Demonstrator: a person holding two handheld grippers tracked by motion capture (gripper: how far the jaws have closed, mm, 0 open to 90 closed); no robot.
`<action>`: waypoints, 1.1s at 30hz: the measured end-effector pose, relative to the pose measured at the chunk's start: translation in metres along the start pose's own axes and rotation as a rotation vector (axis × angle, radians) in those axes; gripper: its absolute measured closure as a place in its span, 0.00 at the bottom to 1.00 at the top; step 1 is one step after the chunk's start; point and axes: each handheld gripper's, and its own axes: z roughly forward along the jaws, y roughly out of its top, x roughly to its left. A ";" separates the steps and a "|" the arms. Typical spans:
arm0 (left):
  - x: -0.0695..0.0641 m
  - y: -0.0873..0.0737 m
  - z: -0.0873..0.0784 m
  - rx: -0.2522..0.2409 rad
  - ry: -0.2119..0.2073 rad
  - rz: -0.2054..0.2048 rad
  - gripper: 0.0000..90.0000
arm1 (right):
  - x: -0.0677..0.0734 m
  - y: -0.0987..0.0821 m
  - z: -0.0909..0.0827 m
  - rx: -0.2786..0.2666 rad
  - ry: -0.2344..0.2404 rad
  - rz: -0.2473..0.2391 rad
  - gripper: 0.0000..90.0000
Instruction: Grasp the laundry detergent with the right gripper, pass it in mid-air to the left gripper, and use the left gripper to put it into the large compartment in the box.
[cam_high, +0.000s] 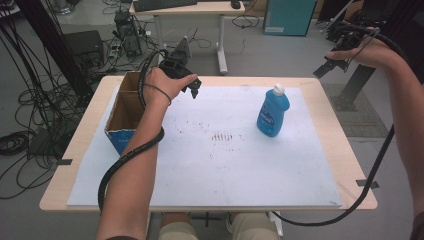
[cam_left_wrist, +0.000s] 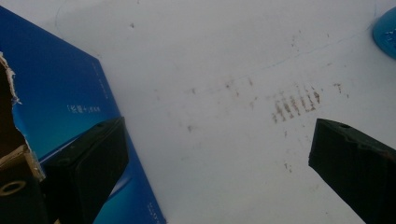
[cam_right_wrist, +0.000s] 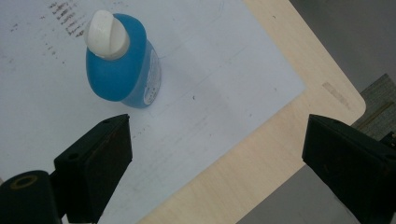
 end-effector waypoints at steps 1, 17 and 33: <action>0.001 -0.001 0.000 -0.001 0.001 -0.006 0.06 | 0.001 0.000 -0.001 -0.005 -0.001 0.001 0.09; 0.001 -0.008 -0.004 -0.001 -0.002 -0.002 0.06 | 0.009 -0.007 -0.005 -0.014 -0.001 0.002 0.09; -0.001 -0.013 -0.006 -0.006 0.004 0.012 0.06 | 0.018 -0.039 -0.015 -0.059 0.007 0.008 0.09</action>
